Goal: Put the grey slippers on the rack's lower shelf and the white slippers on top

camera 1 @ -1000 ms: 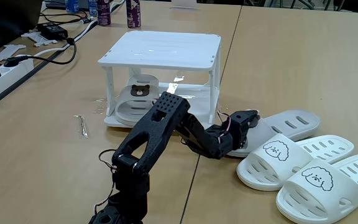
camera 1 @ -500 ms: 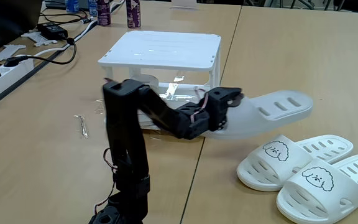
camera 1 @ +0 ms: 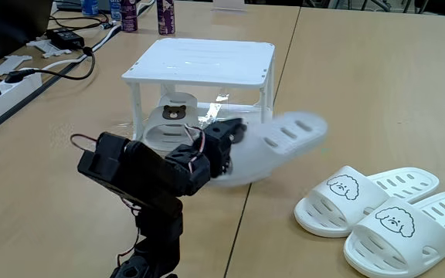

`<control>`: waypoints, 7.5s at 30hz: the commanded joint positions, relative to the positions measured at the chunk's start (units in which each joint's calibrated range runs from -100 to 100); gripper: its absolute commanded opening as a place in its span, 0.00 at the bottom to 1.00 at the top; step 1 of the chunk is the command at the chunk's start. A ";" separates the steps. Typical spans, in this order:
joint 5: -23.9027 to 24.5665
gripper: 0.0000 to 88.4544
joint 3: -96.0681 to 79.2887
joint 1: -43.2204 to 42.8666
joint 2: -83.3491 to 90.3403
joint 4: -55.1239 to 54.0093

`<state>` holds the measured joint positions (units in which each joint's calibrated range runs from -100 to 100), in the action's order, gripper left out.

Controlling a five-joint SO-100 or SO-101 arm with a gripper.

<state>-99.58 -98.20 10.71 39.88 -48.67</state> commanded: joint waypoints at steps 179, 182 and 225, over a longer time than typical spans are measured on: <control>-0.42 0.01 94.64 23.50 -81.40 -5.60; -0.42 0.01 93.02 23.58 -67.77 9.67; -0.42 0.01 114.31 -32.01 -33.10 61.01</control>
<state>-99.58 -0.81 -21.50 16.29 12.96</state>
